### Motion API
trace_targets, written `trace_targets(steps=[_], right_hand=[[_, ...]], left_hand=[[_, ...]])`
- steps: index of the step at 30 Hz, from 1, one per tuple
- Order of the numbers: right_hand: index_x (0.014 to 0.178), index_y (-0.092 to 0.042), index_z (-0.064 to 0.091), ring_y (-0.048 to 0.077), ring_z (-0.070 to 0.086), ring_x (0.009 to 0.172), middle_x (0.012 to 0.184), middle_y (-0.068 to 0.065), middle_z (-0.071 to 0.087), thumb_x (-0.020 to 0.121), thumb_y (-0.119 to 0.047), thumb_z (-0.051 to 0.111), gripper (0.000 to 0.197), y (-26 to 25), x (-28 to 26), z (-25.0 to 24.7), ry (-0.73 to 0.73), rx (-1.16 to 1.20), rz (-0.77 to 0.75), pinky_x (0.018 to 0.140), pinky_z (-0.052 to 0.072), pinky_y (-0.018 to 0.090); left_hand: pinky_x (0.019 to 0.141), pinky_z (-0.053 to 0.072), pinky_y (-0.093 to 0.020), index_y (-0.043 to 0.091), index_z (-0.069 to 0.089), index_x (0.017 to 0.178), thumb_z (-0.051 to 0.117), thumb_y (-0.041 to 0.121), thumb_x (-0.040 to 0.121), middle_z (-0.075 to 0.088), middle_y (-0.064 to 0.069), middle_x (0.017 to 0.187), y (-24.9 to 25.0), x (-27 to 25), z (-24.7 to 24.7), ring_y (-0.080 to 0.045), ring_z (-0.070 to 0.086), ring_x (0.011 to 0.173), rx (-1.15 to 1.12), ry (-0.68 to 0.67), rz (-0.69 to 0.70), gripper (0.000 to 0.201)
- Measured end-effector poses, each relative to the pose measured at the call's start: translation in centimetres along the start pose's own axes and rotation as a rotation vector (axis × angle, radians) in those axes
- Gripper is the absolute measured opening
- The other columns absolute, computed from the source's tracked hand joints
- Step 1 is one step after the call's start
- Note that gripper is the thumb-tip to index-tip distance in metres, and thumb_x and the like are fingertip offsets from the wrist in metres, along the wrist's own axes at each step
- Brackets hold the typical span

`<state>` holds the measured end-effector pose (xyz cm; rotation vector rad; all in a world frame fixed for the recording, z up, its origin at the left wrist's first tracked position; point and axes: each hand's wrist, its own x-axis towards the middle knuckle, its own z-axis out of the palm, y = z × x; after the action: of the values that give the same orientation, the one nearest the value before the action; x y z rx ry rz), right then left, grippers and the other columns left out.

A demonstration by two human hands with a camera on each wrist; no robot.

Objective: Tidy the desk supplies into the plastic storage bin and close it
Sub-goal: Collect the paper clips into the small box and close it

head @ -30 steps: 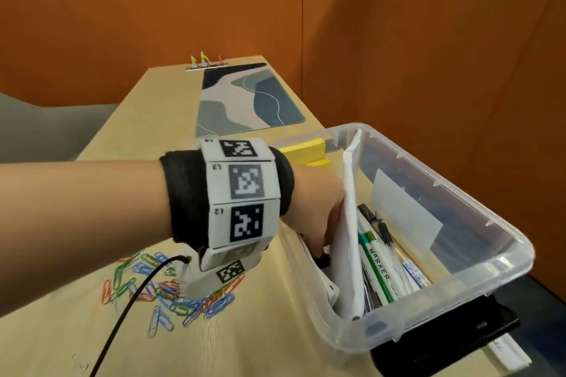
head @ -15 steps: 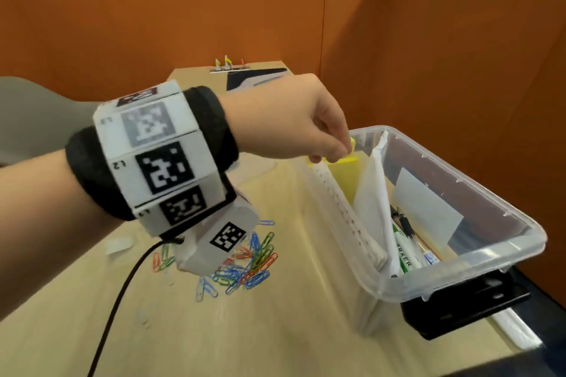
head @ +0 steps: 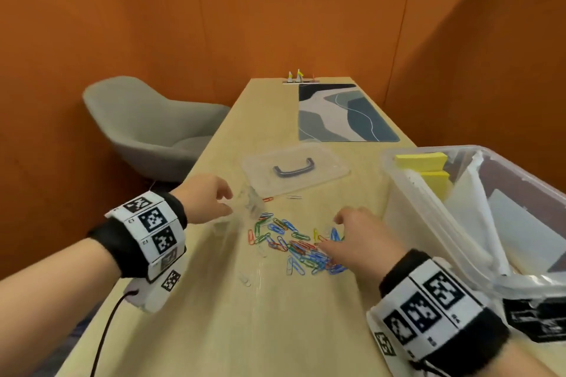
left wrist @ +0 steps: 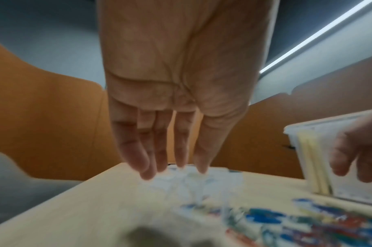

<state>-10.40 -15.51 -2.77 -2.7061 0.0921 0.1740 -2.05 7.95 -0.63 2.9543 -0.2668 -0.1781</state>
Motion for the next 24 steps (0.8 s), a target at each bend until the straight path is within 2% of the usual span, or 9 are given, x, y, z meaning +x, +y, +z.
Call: trace_targets(steps=[3,8,10,12,15,16,18,20,24], right_hand=[[0.131,-0.007,0.036,0.030,0.043,0.123,0.133,0.015,0.037,0.084,-0.043,0.059,0.064,0.1,1.5,0.9,-0.060,-0.077,0.176,0.098,0.039,0.034],[0.135,-0.008,0.033,0.026,0.050,0.119,0.136,0.014,0.033,0.076,-0.047,0.068,0.080,-0.7,2.8,0.7,-0.213,-0.159,0.253,0.092,0.044,0.030],[0.131,-0.007,0.041,0.023,0.055,0.104,0.133,0.013,0.040,0.076,-0.042,0.071,0.072,-1.4,3.1,0.7,-0.259,-0.154,0.180,0.084,0.045,0.029],[0.126,-0.008,0.048,0.018,0.052,0.089,0.118,0.008,0.052,0.076,-0.034,0.074,0.061,-2.1,3.6,1.2,-0.275,-0.069,0.073,0.075,0.044,0.026],[0.128,-0.012,0.050,0.014,0.050,0.092,0.104,0.000,0.049,0.074,-0.034,0.075,0.064,-2.7,3.9,1.9,-0.273,0.070,-0.043,0.074,0.040,0.023],[0.130,-0.012,0.048,0.015,0.052,0.097,0.109,0.001,0.051,0.073,-0.039,0.076,0.069,-2.8,4.0,2.0,-0.254,0.083,-0.063,0.077,0.040,0.022],[0.135,-0.015,0.041,0.016,0.053,0.110,0.124,0.003,0.051,0.068,-0.048,0.076,0.082,-2.9,4.0,1.9,-0.172,0.143,-0.088,0.084,0.040,0.022],[0.137,-0.018,0.037,0.013,0.053,0.109,0.124,0.002,0.052,0.067,-0.054,0.073,0.086,-3.0,4.0,1.6,-0.083,0.291,-0.113,0.084,0.041,0.022],[0.130,-0.018,0.043,0.015,0.066,0.092,0.110,0.000,0.060,0.080,-0.046,0.062,0.061,-3.5,4.5,0.3,-0.166,0.923,-0.082,0.078,0.056,0.032]], left_hand=[[0.093,0.040,-0.029,0.013,0.050,0.128,0.059,0.042,0.086,0.055,-0.009,0.128,-2.7,1.0,1.5,-0.024,0.052,0.115,-0.050,0.067,-0.121,0.051],[0.095,0.040,-0.030,0.010,0.041,0.136,0.063,0.052,0.080,0.052,-0.012,0.131,-3.7,2.8,3.3,-0.026,0.052,0.118,-0.126,-0.058,-0.212,0.073],[0.089,0.042,-0.027,0.012,0.050,0.129,0.067,0.049,0.077,0.058,-0.009,0.122,-3.6,3.4,3.5,-0.023,0.055,0.111,-0.119,-0.095,-0.208,0.066],[0.078,0.045,-0.023,0.015,0.059,0.113,0.070,0.040,0.077,0.062,-0.005,0.106,-3.2,3.6,3.5,-0.019,0.061,0.093,-0.138,-0.114,-0.186,0.045],[0.050,0.047,-0.015,0.016,0.063,0.082,0.064,0.014,0.083,0.064,-0.004,0.078,-2.9,3.8,3.4,-0.006,0.057,0.044,-0.364,-0.139,-0.146,0.003],[0.045,0.047,-0.014,0.015,0.063,0.077,0.060,0.007,0.085,0.063,-0.004,0.074,-2.9,3.9,3.2,-0.004,0.053,0.036,-0.453,-0.128,-0.140,0.012],[0.041,0.046,-0.014,0.010,0.064,0.079,0.057,-0.001,0.086,0.060,-0.005,0.071,-2.8,3.9,2.4,-0.003,0.051,0.032,-0.649,-0.072,-0.136,0.015],[0.039,0.046,-0.013,0.008,0.063,0.080,0.056,-0.005,0.086,0.057,-0.007,0.071,-1.9,3.7,1.5,-0.003,0.051,0.031,-0.799,-0.029,-0.092,0.015],[0.045,0.050,-0.013,0.001,0.064,0.091,0.059,0.003,0.088,0.056,-0.008,0.069,1.8,3.0,0.6,-0.003,0.053,0.036,-0.997,-0.047,0.068,0.007]])
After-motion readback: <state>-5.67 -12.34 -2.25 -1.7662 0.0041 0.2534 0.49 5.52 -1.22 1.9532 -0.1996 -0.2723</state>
